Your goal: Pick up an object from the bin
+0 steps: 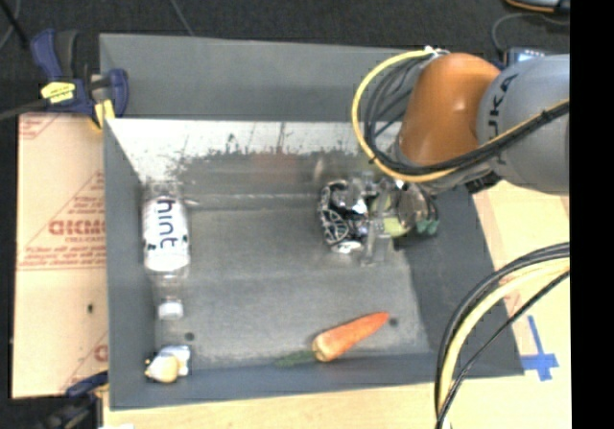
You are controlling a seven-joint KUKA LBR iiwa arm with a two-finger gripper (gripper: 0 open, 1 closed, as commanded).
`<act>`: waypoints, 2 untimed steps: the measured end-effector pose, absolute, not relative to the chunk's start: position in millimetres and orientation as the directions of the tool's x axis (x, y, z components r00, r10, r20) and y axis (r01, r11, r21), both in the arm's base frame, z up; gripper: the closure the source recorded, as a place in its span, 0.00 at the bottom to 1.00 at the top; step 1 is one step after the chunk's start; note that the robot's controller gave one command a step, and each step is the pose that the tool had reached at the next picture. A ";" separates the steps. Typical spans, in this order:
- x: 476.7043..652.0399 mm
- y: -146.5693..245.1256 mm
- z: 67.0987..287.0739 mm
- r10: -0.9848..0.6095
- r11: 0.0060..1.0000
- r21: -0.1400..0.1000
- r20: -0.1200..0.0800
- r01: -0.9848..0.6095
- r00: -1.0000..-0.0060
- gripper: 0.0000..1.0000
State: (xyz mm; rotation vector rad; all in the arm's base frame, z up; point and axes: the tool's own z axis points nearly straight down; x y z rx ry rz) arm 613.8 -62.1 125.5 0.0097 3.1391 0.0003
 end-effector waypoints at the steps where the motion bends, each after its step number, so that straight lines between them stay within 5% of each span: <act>1: 619.1 -61.9 143.2 -0.012 1.000 -0.004 -0.023 -0.012 -1.000 0.00; 2: 614.4 -62.5 86.3 0.066 0.998 0.001 -0.013 0.066 -0.998 0.00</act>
Offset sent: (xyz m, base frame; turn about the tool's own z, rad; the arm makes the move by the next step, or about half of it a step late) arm -0.0033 0.0004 -0.0555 0.0752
